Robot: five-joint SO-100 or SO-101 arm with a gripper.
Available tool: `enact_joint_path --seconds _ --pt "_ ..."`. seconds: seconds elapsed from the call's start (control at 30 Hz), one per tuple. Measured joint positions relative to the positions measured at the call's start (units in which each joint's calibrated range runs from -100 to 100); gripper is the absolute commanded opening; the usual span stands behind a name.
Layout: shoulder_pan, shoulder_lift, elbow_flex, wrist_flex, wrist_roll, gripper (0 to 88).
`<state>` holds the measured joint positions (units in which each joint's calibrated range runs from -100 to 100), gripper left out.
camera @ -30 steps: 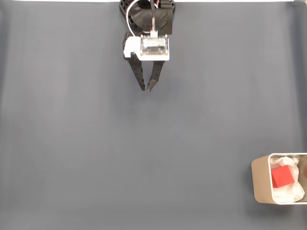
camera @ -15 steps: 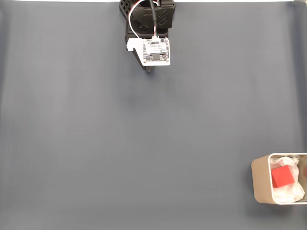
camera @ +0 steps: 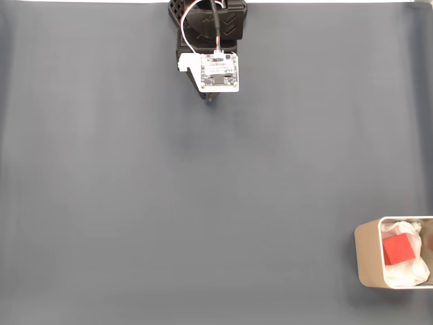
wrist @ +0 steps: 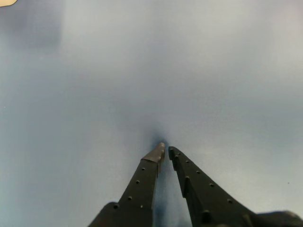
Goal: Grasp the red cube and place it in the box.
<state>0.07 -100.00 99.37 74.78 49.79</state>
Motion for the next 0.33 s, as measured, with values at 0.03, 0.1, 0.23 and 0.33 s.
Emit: enact_joint_path --seconds 0.03,0.1,0.23,0.33 --pt "0.0 0.0 0.0 0.0 -0.1 0.2" --pt "0.0 0.0 0.0 0.0 -0.2 0.2" --pt "0.0 0.0 0.0 0.0 -0.29 0.2" --pt "0.0 0.0 0.0 0.0 -0.29 0.2"
